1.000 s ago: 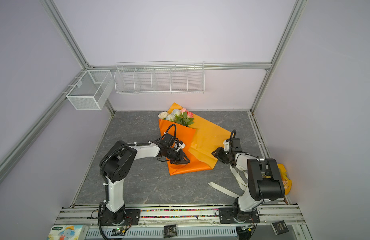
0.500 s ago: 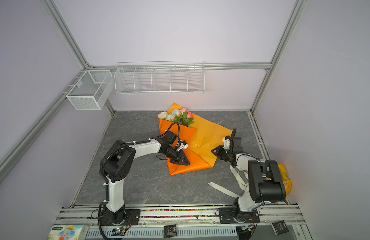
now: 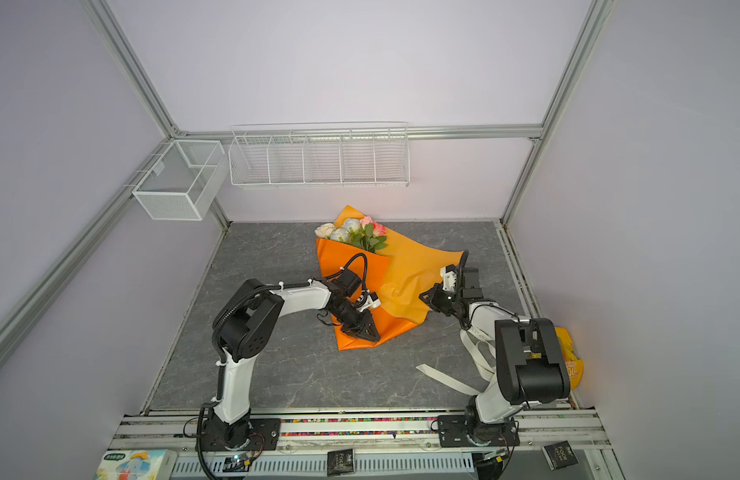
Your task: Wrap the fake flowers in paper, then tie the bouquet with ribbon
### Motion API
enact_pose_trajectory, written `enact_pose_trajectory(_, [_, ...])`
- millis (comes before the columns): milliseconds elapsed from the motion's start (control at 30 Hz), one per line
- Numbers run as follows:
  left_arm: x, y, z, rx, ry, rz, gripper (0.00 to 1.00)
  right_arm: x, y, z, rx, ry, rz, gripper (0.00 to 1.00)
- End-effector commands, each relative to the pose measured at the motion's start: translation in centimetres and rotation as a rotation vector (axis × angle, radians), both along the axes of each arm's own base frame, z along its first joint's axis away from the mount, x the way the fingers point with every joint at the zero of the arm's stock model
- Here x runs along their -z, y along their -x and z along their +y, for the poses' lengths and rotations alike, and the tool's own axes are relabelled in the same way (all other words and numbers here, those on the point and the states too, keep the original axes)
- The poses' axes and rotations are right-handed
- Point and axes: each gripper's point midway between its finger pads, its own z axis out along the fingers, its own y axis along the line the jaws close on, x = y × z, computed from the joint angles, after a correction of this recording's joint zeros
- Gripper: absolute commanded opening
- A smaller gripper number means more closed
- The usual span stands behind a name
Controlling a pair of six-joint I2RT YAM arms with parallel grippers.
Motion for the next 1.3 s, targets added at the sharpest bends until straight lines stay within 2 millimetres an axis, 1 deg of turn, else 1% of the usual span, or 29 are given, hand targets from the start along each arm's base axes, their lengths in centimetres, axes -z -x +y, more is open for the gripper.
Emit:
enact_pose_trajectory(0, [1.4, -0.3, 1.0, -0.026, -0.065, -0.051, 0.19, -3.0, -0.3, 1.4, -0.044, 0.003, -0.062, 0.06])
enact_pose_trajectory(133, [1.3, -0.7, 0.8, -0.046, -0.060, -0.065, 0.18, -5.2, -0.8, 2.8, -0.053, 0.018, -0.109, 0.06])
enact_pose_trajectory(167, [1.3, -0.8, 0.8, -0.051, -0.057, -0.072, 0.17, -5.9, -0.9, 3.4, -0.063, 0.014, -0.123, 0.06])
enact_pose_trajectory(300, [0.5, -1.6, 0.6, -0.090, -0.039, -0.117, 0.16, -7.4, -1.2, 5.6, -0.104, 0.059, -0.150, 0.06])
enact_pose_trajectory(433, [-0.4, -2.5, 0.4, -0.135, -0.021, -0.166, 0.16, -7.8, -1.5, 7.7, -0.139, 0.116, -0.167, 0.06])
enact_pose_trajectory(467, [-0.7, -2.7, 0.4, -0.147, -0.015, -0.180, 0.16, -7.9, -1.6, 8.3, -0.148, 0.146, -0.170, 0.06])
enact_pose_trajectory(533, [-1.5, -3.2, 0.6, -0.176, -0.005, -0.210, 0.16, -7.9, -1.8, 8.7, -0.146, 0.244, -0.165, 0.06])
enact_pose_trajectory(600, [-2.1, -3.9, 1.0, -0.232, -0.003, -0.231, 0.16, -8.0, -2.0, 9.4, -0.160, 0.292, -0.161, 0.06])
enact_pose_trajectory(733, [-4.2, -5.5, 1.8, -0.389, 0.096, -0.243, 0.17, -7.5, -2.2, 11.1, -0.201, 0.349, -0.148, 0.06])
enact_pose_trajectory(800, [-5.5, -5.8, 2.2, -0.444, 0.137, -0.260, 0.17, -7.4, -2.3, 11.9, -0.222, 0.364, -0.151, 0.06])
enact_pose_trajectory(833, [-6.1, -5.7, 2.2, -0.445, 0.160, -0.258, 0.19, -7.4, -2.3, 12.5, -0.235, 0.364, -0.152, 0.06])
enact_pose_trajectory(933, [-7.7, -5.3, 2.2, -0.426, 0.213, -0.245, 0.19, -7.3, -2.3, 13.5, -0.266, 0.401, -0.155, 0.06])
enact_pose_trajectory(1000, [-8.5, -5.7, 3.4, -0.468, 0.220, -0.275, 0.19, -7.0, -2.2, 14.3, -0.293, 0.415, -0.153, 0.06])
enact_pose_trajectory(1067, [-9.4, -6.7, 5.5, -0.564, 0.224, -0.316, 0.19, -6.7, -2.1, 15.0, -0.313, 0.426, -0.145, 0.06])
enact_pose_trajectory(1167, [-10.6, -7.7, 8.8, -0.661, 0.224, -0.349, 0.20, -6.7, -2.0, 15.9, -0.329, 0.443, -0.149, 0.06])
enact_pose_trajectory(1267, [-10.4, -8.5, 11.7, -0.737, 0.169, -0.358, 0.21, -6.8, -2.0, 16.8, -0.344, 0.462, -0.151, 0.06])
